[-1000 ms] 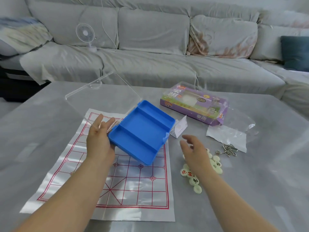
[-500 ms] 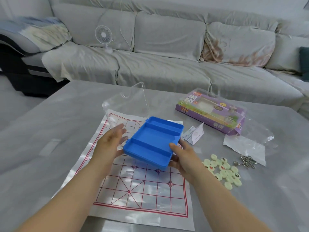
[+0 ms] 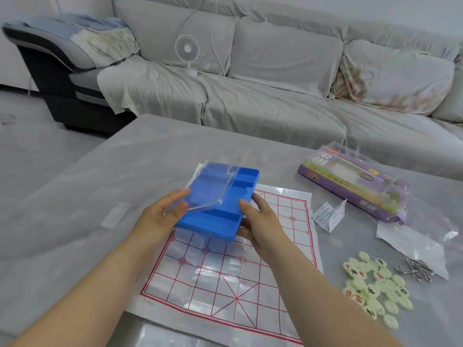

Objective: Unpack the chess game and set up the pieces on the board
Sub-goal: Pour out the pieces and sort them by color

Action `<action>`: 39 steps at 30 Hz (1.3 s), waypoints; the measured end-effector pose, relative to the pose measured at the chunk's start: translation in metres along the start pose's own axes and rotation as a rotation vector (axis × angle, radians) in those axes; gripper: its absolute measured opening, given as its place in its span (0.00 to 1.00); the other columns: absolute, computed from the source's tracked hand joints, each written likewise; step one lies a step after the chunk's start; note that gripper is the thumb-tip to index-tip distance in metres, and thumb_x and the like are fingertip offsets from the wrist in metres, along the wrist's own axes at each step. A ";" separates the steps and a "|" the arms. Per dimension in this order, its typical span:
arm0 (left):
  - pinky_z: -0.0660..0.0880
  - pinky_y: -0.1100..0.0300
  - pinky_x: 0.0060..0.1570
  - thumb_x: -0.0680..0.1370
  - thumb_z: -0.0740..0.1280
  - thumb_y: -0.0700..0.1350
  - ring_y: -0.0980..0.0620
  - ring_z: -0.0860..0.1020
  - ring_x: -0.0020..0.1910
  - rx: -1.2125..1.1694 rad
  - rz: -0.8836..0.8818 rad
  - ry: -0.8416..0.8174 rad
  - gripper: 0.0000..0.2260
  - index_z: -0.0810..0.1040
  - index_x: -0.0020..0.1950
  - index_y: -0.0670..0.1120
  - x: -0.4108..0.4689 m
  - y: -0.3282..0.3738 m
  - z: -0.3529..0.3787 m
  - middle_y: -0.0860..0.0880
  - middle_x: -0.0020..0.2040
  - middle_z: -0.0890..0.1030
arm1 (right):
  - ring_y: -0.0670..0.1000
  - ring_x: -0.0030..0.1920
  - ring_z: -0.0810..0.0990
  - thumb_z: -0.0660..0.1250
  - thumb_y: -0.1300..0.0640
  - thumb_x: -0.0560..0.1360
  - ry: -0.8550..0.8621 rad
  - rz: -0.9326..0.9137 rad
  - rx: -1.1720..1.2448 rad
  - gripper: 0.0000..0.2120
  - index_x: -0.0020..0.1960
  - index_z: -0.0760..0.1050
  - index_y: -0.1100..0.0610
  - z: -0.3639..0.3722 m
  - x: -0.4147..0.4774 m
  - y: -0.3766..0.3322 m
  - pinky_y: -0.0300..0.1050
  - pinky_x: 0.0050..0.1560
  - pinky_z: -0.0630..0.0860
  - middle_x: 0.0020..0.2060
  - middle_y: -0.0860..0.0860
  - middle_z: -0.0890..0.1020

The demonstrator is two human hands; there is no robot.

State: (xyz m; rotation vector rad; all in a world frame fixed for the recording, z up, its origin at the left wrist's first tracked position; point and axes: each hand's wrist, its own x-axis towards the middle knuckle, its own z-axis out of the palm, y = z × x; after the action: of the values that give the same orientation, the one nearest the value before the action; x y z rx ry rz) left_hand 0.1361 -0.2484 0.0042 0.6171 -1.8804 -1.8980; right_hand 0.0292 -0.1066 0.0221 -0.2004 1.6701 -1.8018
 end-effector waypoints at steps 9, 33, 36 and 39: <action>0.77 0.68 0.31 0.78 0.58 0.37 0.54 0.76 0.43 -0.307 -0.137 0.189 0.10 0.75 0.53 0.49 0.023 -0.004 -0.023 0.50 0.49 0.77 | 0.56 0.51 0.81 0.58 0.58 0.79 -0.099 0.041 -0.043 0.21 0.71 0.61 0.53 0.029 0.009 -0.003 0.48 0.49 0.80 0.59 0.57 0.77; 0.62 0.49 0.63 0.79 0.60 0.43 0.38 0.66 0.65 0.701 -0.158 0.510 0.16 0.71 0.66 0.42 0.057 -0.021 -0.111 0.37 0.65 0.71 | 0.43 0.34 0.73 0.54 0.64 0.78 0.202 -0.082 -0.488 0.15 0.63 0.70 0.58 0.011 0.017 0.017 0.34 0.40 0.72 0.43 0.47 0.77; 0.61 0.48 0.63 0.78 0.60 0.44 0.36 0.65 0.65 0.924 -0.169 0.508 0.16 0.72 0.65 0.43 0.060 -0.021 -0.111 0.38 0.66 0.71 | 0.43 0.34 0.73 0.54 0.64 0.78 0.262 -0.111 -0.507 0.14 0.62 0.71 0.58 -0.005 0.011 0.017 0.34 0.40 0.72 0.42 0.45 0.77; 0.59 0.46 0.65 0.77 0.63 0.40 0.36 0.65 0.65 0.987 0.007 0.543 0.14 0.75 0.61 0.40 0.055 -0.013 -0.091 0.38 0.66 0.70 | 0.43 0.36 0.73 0.54 0.64 0.78 0.320 -0.125 -0.497 0.14 0.61 0.72 0.59 -0.027 0.000 0.015 0.32 0.39 0.72 0.46 0.48 0.77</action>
State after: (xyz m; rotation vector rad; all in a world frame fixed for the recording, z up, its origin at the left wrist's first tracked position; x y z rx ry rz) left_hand 0.1426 -0.3547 -0.0105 1.2359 -2.2866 -0.5523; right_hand 0.0199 -0.0836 0.0034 -0.2448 2.3677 -1.5315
